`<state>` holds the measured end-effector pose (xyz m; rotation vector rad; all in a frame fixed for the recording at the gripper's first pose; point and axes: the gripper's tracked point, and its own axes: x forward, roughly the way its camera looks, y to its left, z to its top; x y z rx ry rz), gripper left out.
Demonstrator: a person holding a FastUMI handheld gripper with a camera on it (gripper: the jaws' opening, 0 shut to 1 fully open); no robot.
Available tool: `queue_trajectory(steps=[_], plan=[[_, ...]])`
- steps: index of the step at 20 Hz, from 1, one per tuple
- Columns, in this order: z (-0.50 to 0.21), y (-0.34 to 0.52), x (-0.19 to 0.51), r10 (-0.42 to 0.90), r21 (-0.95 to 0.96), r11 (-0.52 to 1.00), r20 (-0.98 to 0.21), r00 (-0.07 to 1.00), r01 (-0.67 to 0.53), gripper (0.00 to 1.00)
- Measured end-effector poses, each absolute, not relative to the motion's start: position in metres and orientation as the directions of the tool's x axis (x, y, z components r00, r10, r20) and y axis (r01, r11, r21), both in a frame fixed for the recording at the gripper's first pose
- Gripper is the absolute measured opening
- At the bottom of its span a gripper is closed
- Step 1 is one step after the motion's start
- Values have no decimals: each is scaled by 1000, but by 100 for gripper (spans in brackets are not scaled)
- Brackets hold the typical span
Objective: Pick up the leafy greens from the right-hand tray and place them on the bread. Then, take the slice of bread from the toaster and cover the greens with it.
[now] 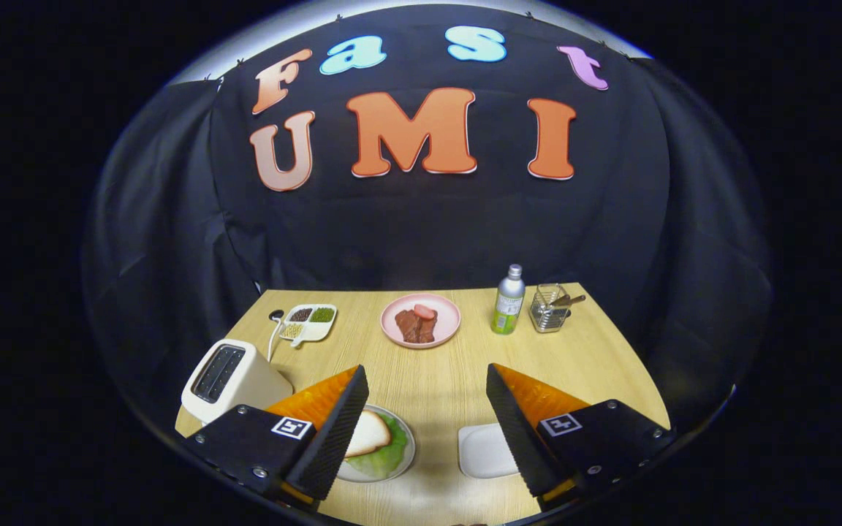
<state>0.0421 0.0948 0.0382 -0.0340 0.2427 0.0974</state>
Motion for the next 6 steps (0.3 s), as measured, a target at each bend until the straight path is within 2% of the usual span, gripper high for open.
queue_trajectory(steps=[6], plan=[[76, 74, 33, 60, -32, 997, -129, 990, -65, 97]])
